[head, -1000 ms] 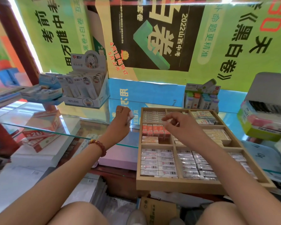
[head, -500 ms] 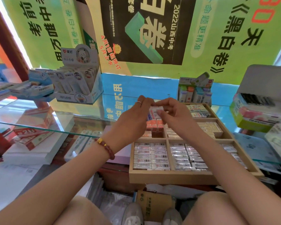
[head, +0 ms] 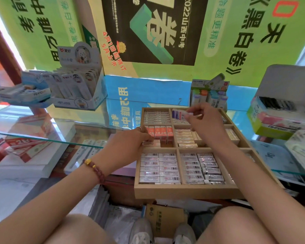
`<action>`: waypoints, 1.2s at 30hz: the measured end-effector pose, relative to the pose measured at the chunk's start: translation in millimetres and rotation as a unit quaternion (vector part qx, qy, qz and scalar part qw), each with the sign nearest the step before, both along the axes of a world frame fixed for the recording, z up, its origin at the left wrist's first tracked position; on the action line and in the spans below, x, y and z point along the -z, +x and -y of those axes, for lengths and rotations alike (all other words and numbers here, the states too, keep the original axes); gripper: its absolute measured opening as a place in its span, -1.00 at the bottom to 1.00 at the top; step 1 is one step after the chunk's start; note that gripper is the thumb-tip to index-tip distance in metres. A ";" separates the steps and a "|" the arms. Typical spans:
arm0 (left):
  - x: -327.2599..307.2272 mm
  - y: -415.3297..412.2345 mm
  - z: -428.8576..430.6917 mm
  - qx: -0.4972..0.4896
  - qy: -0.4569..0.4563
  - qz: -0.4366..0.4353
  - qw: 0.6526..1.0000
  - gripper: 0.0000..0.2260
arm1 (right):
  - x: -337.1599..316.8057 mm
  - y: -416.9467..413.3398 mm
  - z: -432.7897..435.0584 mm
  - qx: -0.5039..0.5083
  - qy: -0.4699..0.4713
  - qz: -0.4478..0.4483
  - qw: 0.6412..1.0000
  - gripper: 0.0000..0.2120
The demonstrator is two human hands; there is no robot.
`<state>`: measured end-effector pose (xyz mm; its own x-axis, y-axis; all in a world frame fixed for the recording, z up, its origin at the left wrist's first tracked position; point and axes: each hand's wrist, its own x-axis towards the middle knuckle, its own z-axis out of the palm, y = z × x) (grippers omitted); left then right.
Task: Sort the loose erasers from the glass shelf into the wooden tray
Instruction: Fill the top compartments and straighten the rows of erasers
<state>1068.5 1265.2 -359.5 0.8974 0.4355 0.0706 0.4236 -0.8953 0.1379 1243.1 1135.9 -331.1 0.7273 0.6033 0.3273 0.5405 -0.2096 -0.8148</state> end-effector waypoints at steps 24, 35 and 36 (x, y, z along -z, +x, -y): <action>-4.3 -0.3 -0.3 0.001 -0.083 0.019 0.996 -0.64 | 6.8 -27.3 -12.0 -0.128 -0.217 0.175 0.952 -0.81; -1.1 -3.2 -3.3 -0.008 -0.094 0.063 0.994 -0.70 | 7.9 -36.7 -22.5 -0.145 -0.220 0.270 0.926 -0.76; -0.7 -3.3 -4.1 -0.009 -0.094 0.070 0.993 -0.72 | 8.4 -36.9 -23.4 -0.147 -0.218 0.269 0.927 -0.76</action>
